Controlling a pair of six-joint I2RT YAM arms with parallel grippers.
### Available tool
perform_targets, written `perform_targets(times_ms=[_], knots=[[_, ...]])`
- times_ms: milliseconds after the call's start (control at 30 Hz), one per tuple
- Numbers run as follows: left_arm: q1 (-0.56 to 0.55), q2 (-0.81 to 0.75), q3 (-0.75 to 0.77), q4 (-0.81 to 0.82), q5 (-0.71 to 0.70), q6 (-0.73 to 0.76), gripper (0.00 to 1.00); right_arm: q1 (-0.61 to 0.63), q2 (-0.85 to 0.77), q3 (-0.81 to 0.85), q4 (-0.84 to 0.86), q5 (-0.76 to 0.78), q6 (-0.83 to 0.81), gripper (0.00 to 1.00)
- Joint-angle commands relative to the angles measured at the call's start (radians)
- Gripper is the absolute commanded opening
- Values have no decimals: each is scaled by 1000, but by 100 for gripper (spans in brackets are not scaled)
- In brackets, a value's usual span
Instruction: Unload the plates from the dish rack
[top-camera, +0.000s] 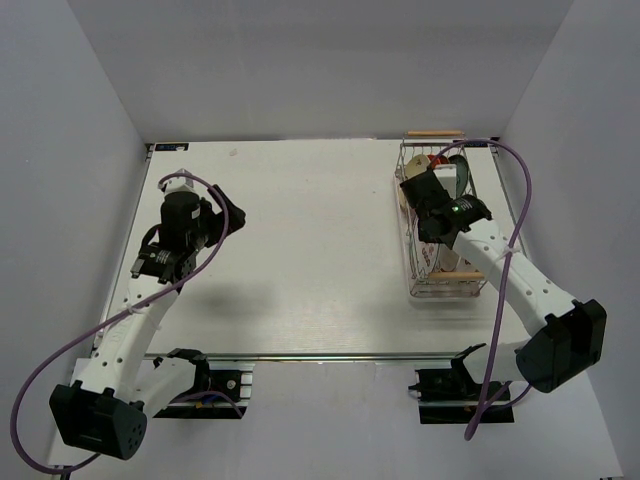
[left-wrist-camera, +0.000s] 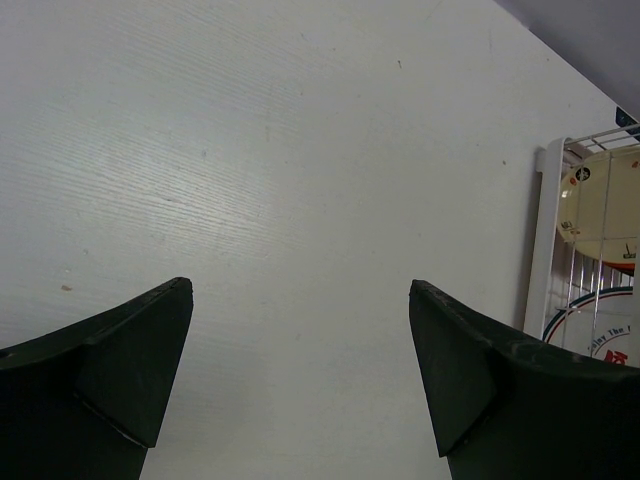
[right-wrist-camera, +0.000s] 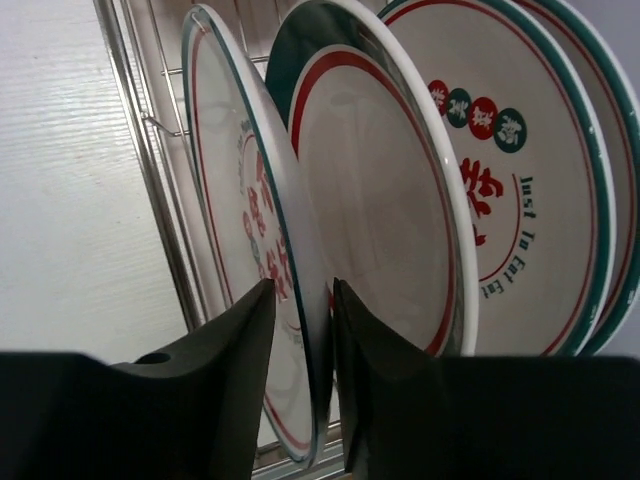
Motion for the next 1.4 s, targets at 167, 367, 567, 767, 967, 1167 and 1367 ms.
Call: perform_targets(times_ms=[167, 367, 567, 767, 967, 1167, 1367], knots=[[-3, 8, 13, 5, 15, 5, 98, -6, 13, 47, 1, 72, -57, 12], [-3, 10, 11, 4, 14, 4, 98, -8, 31, 129, 1, 80, -154, 0], [-3, 3, 10, 5, 14, 5, 98, -2, 25, 274, -19, 107, -235, 0], [-3, 10, 23, 5, 34, 10, 98, 1, 0, 454, -17, 140, -294, 0], [-3, 19, 51, 17, 159, 34, 98, 0, -67, 422, 183, -122, -326, 0], [7, 13, 34, 135, 383, 63, 98, -3, -64, 238, 381, -598, -225, 0], [7, 36, -10, 250, 610, 70, 98, -14, -61, 88, 600, -840, -91, 0]])
